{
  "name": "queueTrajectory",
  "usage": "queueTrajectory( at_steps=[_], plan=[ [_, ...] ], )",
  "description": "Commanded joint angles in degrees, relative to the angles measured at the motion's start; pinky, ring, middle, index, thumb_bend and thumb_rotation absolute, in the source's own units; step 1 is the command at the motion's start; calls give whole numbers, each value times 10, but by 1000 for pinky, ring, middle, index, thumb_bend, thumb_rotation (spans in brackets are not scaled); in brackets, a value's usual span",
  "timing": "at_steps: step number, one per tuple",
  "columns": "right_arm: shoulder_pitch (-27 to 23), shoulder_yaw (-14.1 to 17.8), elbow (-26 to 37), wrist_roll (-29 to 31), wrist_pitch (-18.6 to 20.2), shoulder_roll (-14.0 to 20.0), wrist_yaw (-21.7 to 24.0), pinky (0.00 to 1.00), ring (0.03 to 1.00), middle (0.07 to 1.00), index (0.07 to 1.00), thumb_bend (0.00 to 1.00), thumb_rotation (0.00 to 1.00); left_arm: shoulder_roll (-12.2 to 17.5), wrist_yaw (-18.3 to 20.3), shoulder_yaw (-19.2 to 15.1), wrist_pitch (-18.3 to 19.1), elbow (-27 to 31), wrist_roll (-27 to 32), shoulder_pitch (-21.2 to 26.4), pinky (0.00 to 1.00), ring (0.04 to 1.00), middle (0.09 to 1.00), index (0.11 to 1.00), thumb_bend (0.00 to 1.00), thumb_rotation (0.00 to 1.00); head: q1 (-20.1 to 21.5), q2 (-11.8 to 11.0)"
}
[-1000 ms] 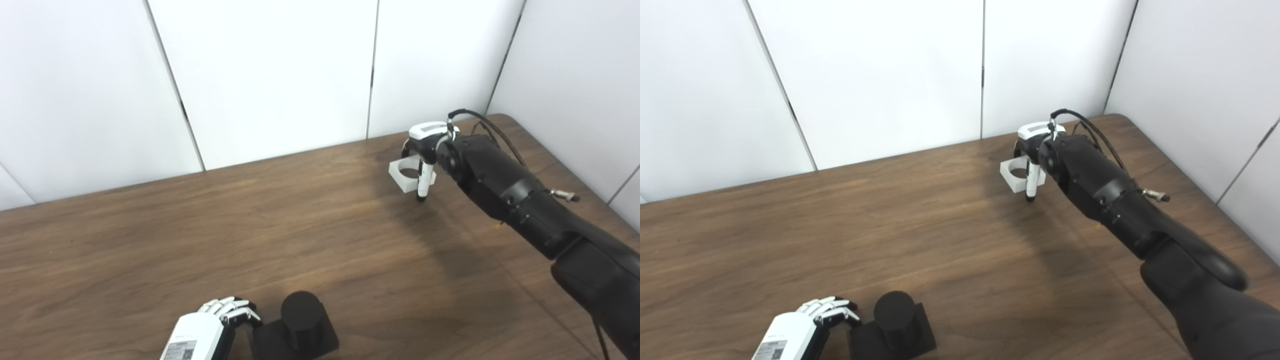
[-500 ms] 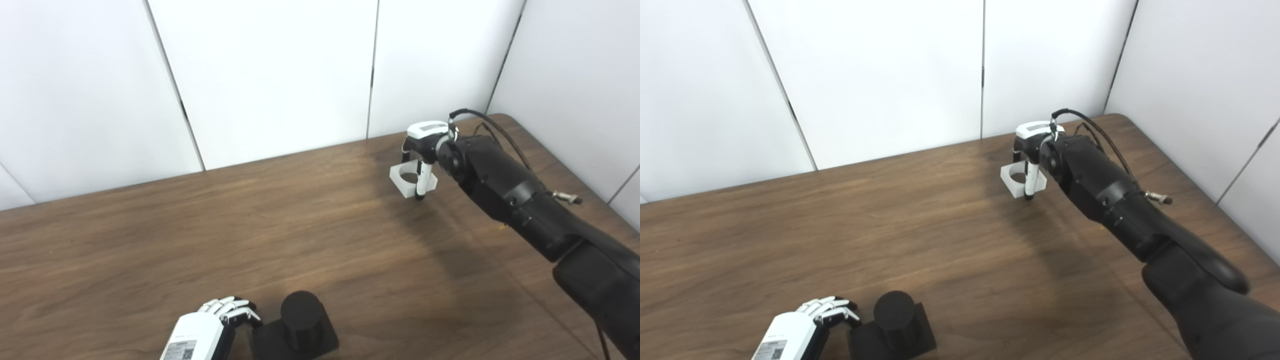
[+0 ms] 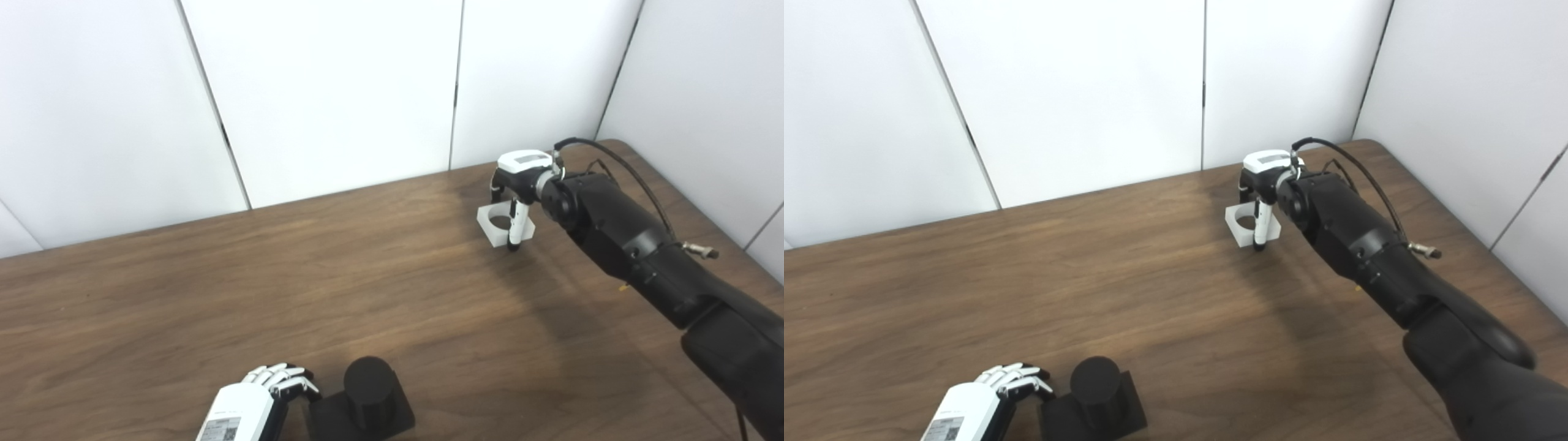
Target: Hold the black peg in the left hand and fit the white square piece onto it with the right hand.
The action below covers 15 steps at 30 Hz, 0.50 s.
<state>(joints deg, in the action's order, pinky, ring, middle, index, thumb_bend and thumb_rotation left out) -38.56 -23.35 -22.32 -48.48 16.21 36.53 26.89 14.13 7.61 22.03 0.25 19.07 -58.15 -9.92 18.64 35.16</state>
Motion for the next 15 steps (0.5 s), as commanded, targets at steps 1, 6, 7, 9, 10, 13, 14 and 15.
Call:
queueTrajectory(
  at_steps=[1, 6, 7, 9, 10, 13, 14, 15],
  plan=[
    [-17, 14, 15, 8, -16, 15, -18, 895, 895, 803, 486, 523, 132, 15, 35, 0, 24, -11, -34, -18, 852, 825, 767, 488, 516, 47, -1, 1],
    [9, 30, 106, 24, -28, 36, 4, 924, 887, 799, 485, 523, 134, 11, 44, 4, 31, -5, -36, -17, 852, 826, 769, 489, 516, 47, -18, 6],
    [14, 31, 123, 23, -28, 39, 8, 924, 879, 794, 486, 524, 135, 11, 45, 5, 33, -4, -36, -17, 850, 824, 767, 488, 516, 47, -19, 8],
    [29, 38, 181, 26, -34, 47, 18, 921, 864, 783, 485, 524, 135, 10, 43, 7, 32, -4, -40, -16, 843, 820, 765, 488, 516, 47, -24, 13],
    [34, 41, 199, 28, -36, 50, 21, 918, 856, 776, 485, 524, 135, 9, 42, 7, 32, -4, -41, -15, 840, 818, 764, 488, 516, 47, -24, 13],
    [55, 56, 277, 38, -35, 53, 39, 904, 841, 766, 485, 524, 135, 6, 47, 9, 34, -3, -44, -14, 837, 817, 765, 488, 516, 47, -36, 21],
    [63, 63, 308, 44, -31, 53, 49, 900, 840, 765, 485, 524, 133, 5, 49, 10, 36, -2, -45, -13, 836, 817, 766, 489, 516, 47, -36, 21],
    [70, 69, 340, 49, -27, 52, 60, 893, 839, 762, 485, 524, 133, 4, 52, 10, 38, 0, -45, -12, 835, 817, 765, 489, 516, 47, -43, 27]
  ],
)
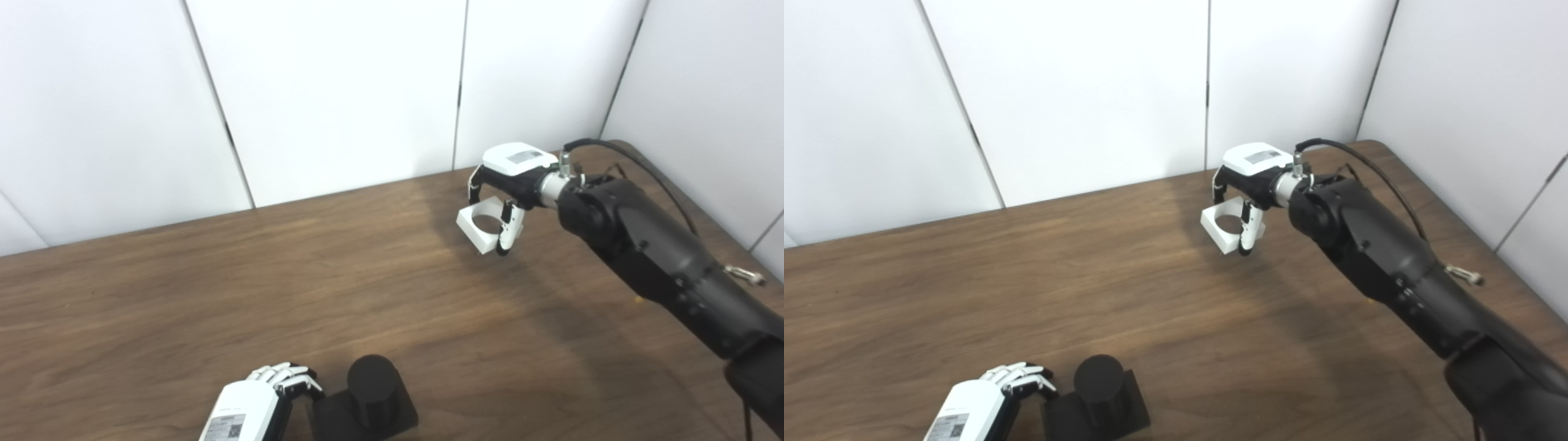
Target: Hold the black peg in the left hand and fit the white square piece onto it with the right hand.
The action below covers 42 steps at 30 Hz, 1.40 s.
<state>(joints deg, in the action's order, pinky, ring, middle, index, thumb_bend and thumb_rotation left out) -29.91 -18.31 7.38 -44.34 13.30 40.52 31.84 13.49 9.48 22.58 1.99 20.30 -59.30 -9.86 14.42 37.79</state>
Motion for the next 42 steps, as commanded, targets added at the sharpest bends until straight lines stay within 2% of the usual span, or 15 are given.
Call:
queueTrajectory(
  at_steps=[1, 3, 8, 13, 20, 24, 37, 42],
  plan=[
    [-10, 22, 73, 10, 7, 11, 22, 884, 836, 759, 485, 524, 133, 9, 37, 5, 22, -12, -34, -12, 835, 817, 764, 488, 516, 47, -1, 1],
    [-1, 25, 129, 14, 17, 8, 50, 883, 839, 763, 485, 524, 134, 8, 36, 7, 21, -14, -35, -11, 835, 819, 765, 488, 516, 47, -9, 9],
    [12, 25, 242, 17, 47, -10, 119, 899, 848, 768, 484, 524, 133, 4, 31, 14, 23, -20, -41, -8, 835, 823, 768, 489, 516, 47, -20, 12],
    [23, 24, 310, 20, 55, -36, 158, 873, 833, 757, 483, 524, 134, 2, 37, 18, 29, -17, -46, -8, 843, 831, 771, 489, 516, 47, -29, 13],
    [23, 16, 386, 18, 47, -84, 199, 844, 813, 741, 482, 525, 135, 2, 30, 22, 31, -19, -42, -7, 833, 825, 770, 489, 516, 47, -34, 20],
    [21, 10, 408, 14, 48, -111, 225, 852, 820, 744, 482, 525, 135, -1, 36, 24, 35, -18, -44, -3, 833, 825, 771, 489, 516, 47, -35, 23],
    [23, -5, 416, -26, 49, -176, 288, 887, 842, 748, 482, 525, 135, -11, 44, 27, 40, -11, -55, 0, 835, 831, 773, 489, 515, 48, -41, 31],
    [42, -1, 413, -23, 35, -191, 285, 885, 841, 745, 483, 524, 131, -15, 48, 27, 42, -10, -60, 1, 836, 833, 774, 489, 515, 48, -45, 33]
  ],
)
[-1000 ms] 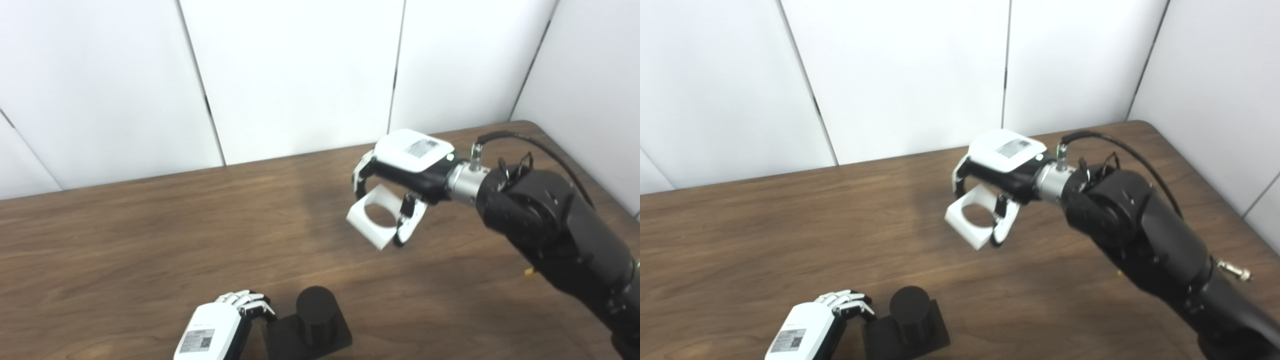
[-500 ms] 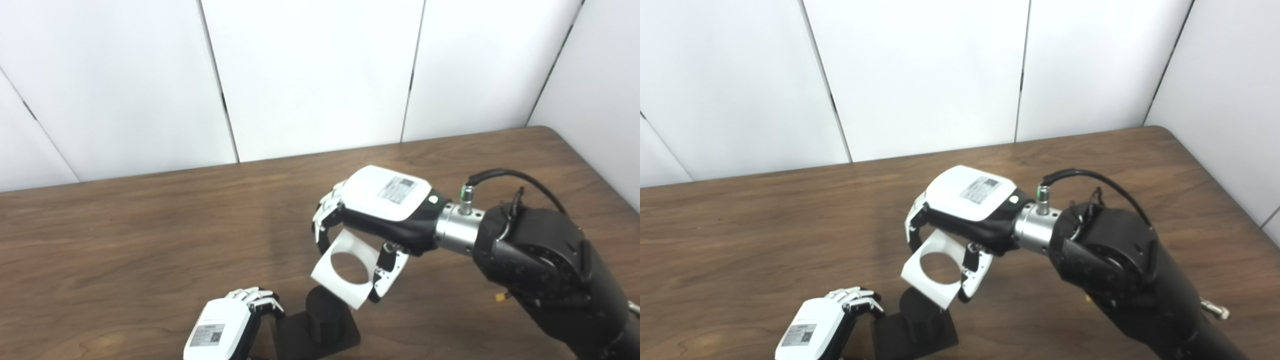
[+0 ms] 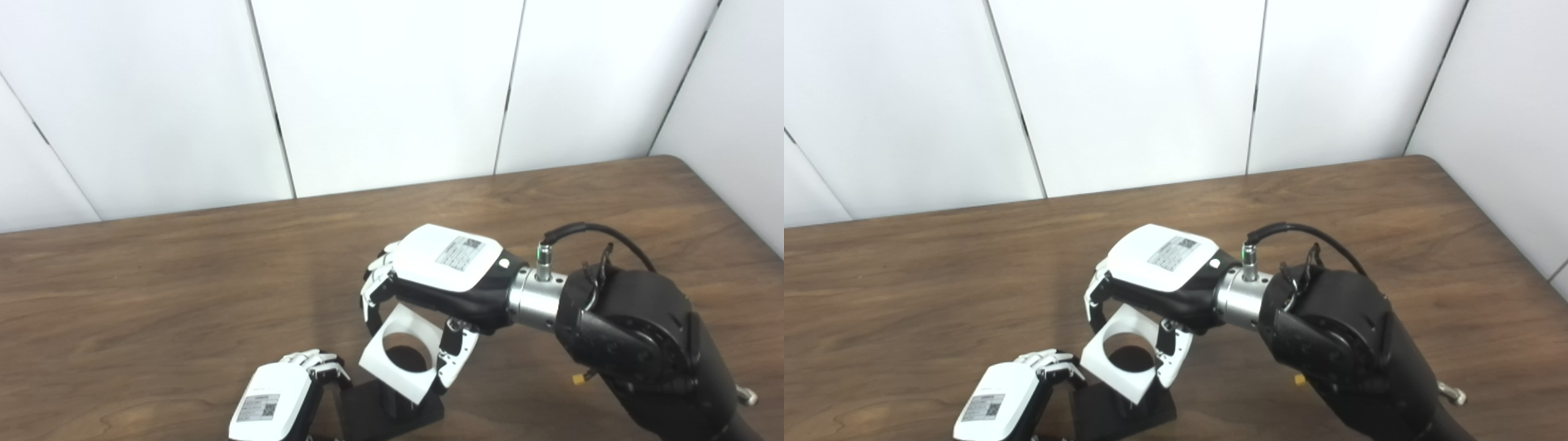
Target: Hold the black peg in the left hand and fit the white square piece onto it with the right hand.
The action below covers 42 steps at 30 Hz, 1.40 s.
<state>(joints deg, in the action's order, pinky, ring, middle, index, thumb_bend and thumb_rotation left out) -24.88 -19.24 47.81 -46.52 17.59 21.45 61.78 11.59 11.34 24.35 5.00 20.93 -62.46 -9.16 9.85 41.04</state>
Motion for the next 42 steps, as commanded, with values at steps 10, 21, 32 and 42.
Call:
queueTrajectory(
  at_steps=[10, 21, 32, 42],
  plan=[
    [25, -12, -20, -16, -37, -8, -14, 918, 856, 757, 482, 524, 131, 1, 31, 10, 14, -15, -29, -9, 842, 833, 773, 489, 515, 48, -2, -3],
    [45, -15, -41, -31, -62, -7, -29, 933, 864, 766, 483, 523, 130, 1, 31, 11, 16, -12, -30, -11, 842, 833, 776, 489, 515, 47, -4, 0],
    [41, -21, -56, -44, -76, -14, -36, 933, 865, 766, 483, 523, 131, 1, 34, 12, 17, -12, -29, -10, 845, 835, 776, 489, 515, 48, -4, 0],
    [36, -23, -73, -41, -81, -25, -48, 936, 864, 764, 483, 524, 131, -3, 32, 16, 19, -12, -31, -14, 836, 833, 777, 489, 515, 48, -10, 1]
  ],
)
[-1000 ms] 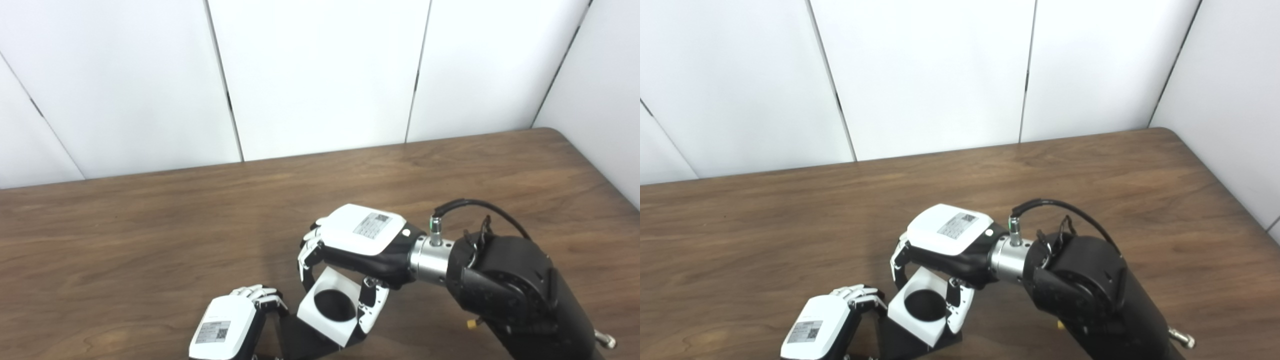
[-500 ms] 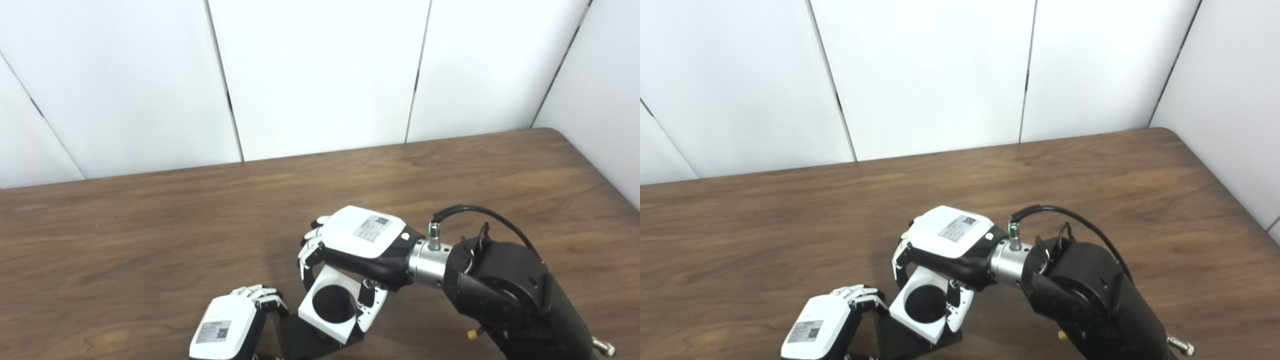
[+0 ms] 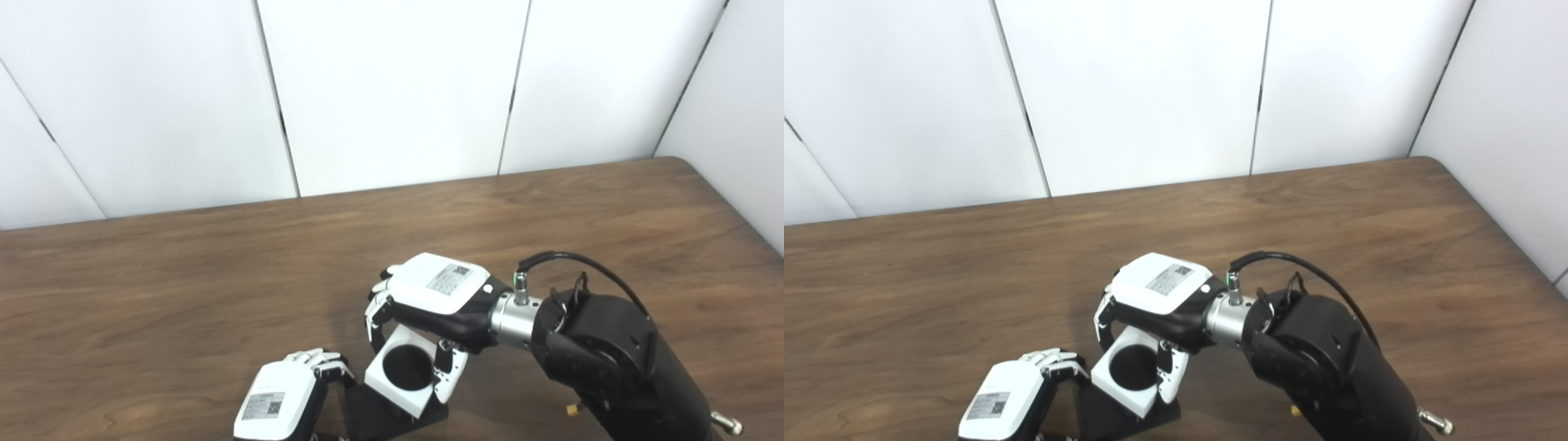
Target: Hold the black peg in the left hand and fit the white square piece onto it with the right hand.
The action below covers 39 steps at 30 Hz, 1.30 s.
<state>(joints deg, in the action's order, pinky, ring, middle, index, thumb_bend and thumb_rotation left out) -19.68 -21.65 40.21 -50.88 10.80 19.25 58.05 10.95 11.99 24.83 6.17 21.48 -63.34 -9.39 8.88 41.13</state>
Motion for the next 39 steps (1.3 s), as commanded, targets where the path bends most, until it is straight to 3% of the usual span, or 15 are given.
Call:
queueTrajectory(
  at_steps=[1, 12, 24, 25, 28, 31, 39],
  plan=[
    [-17, 1, 0, 3, -16, -5, -15, 928, 859, 762, 483, 524, 132, 2, 26, 11, 8, -17, -23, -12, 837, 834, 777, 489, 515, 48, -1, 1],
    [-16, 3, -12, 4, -27, -13, -21, 915, 849, 754, 482, 523, 131, 0, 25, 12, 10, -15, -24, -13, 837, 833, 778, 489, 515, 47, -4, 3],
    [19, -17, -59, -18, -52, 4, -34, 896, 847, 764, 489, 524, 137, -4, 31, 11, 14, -9, -27, -13, 846, 836, 778, 489, 514, 48, -5, 6],
    [21, -19, -63, -21, -53, 6, -34, 890, 847, 774, 579, 746, 165, -4, 30, 10, 14, -9, -26, -14, 846, 834, 776, 489, 515, 47, -5, 6],
    [22, -22, -64, -33, -46, 8, -18, 896, 862, 806, 704, 939, 249, -5, 30, 9, 14, -7, -25, -15, 843, 829, 773, 489, 515, 47, -5, 8],
    [20, -22, -61, -41, -37, 7, 0, 904, 886, 837, 776, 995, 316, -5, 31, 9, 14, -6, -26, -16, 844, 830, 775, 489, 515, 47, -5, 8],
    [2, -5, -31, -31, -11, -4, 31, 924, 930, 900, 855, 1000, 448, -4, 33, 9, 15, -7, -27, -14, 844, 834, 776, 489, 515, 48, -5, 8]
  ],
)
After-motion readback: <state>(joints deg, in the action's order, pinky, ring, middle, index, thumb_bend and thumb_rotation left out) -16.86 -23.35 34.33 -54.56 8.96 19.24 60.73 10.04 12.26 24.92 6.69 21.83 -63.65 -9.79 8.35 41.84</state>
